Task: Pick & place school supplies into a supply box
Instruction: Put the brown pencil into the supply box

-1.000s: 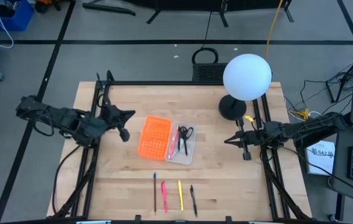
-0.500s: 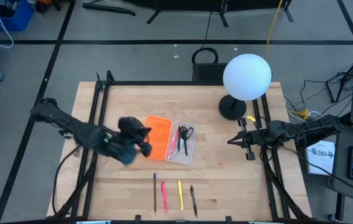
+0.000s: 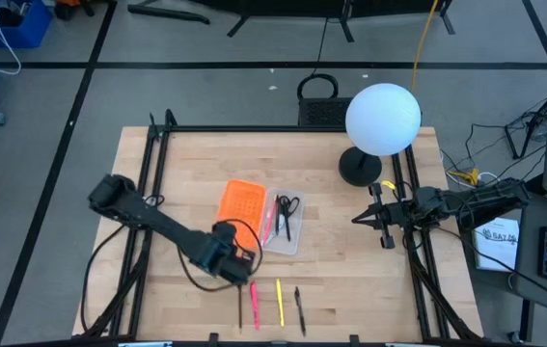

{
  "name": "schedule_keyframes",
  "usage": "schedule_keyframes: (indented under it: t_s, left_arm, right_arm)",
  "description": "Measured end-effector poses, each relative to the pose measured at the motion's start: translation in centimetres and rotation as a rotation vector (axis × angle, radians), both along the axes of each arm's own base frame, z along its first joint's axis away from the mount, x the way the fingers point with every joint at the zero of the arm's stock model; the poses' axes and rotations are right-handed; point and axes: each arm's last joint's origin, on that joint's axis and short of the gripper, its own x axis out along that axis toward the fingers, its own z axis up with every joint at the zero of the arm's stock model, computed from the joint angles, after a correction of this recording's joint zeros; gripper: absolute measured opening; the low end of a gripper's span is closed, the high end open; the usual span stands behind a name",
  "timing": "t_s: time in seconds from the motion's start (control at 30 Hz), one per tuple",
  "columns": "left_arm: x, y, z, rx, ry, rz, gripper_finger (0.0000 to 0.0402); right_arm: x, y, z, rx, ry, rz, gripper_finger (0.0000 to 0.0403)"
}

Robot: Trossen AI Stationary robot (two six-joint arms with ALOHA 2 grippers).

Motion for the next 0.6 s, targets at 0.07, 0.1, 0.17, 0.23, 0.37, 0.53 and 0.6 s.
schedule_keyframes:
  t_s: [0.07, 0.1, 0.17, 0.23, 0.37, 0.53, 0.6]
  left_arm:
    - [0.7, -1.1, -0.2, -0.025, -0.012, 0.02, 0.0001]
    - [1.0, -1.6, -0.4, -0.04, -0.009, 0.021, 0.0003]
    - [1.7, -2.5, -0.4, -0.085, 0.002, 0.006, 0.0007]
    - [2.4, -3.3, -0.5, -0.104, 0.002, -0.012, 0.0009]
    - [3.0, -4.1, -1.2, -0.075, 0.003, -0.04, 0.0012]
    - [3.2, -4.3, -2.0, -0.112, 0.029, -0.039, 0.0022]
    - [3.4, -4.5, -2.4, -0.127, 0.023, -0.039, 0.0039]
  right_arm:
    - [0.0, 0.0, 0.0, -0.001, 0.0, 0.0, 0.0]
    - [0.0, 0.0, 0.0, -0.001, 0.001, 0.0, 0.0]
    - [0.0, 0.0, 0.0, -0.001, 0.001, 0.0, 0.0]
    - [0.0, 0.0, 0.0, -0.001, 0.001, 0.0, 0.0]
    - [0.0, 0.0, 0.0, -0.001, 0.001, 0.0, 0.0]
    - [0.0, 0.0, 0.1, -0.017, -0.008, 0.0, 0.0]
    - [0.0, 0.0, 0.0, -0.017, -0.007, 0.0, 0.0]
